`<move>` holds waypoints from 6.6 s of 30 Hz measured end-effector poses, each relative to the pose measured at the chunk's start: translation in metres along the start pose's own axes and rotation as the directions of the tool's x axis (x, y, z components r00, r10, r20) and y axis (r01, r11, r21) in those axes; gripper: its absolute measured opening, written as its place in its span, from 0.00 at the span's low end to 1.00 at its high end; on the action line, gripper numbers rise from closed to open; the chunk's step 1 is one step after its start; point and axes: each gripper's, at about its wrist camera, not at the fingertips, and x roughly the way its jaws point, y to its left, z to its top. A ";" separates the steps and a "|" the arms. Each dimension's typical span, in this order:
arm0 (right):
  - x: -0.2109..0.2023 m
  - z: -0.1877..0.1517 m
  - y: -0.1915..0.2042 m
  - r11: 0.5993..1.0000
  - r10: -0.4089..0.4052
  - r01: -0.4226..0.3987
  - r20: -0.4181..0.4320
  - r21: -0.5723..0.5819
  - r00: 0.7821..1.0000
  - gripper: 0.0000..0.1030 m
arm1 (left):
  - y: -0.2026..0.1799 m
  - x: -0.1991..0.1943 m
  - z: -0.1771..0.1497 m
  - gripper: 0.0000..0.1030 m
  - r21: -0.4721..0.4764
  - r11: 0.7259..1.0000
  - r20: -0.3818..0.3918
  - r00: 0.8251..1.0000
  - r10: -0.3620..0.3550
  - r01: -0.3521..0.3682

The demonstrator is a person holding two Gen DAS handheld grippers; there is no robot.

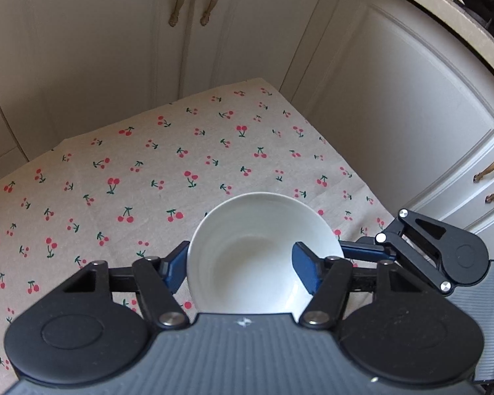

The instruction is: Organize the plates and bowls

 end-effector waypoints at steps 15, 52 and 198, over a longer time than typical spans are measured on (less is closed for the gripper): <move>-0.003 0.000 0.003 1.000 -0.012 0.012 -0.020 0.001 1.000 0.79 | -0.009 -0.005 0.000 0.63 0.046 0.999 -0.015 1.000 -0.001 0.002; -0.138 -0.020 0.082 1.000 0.004 -0.004 -0.010 -0.008 1.000 0.79 | -0.094 -0.128 -0.089 0.64 0.142 0.990 0.062 0.998 -0.009 0.000; -0.125 -0.098 0.138 0.900 0.278 -0.313 -0.152 -0.305 0.948 0.90 | -0.105 -0.114 -0.266 0.84 0.534 0.841 0.021 0.992 -0.121 0.091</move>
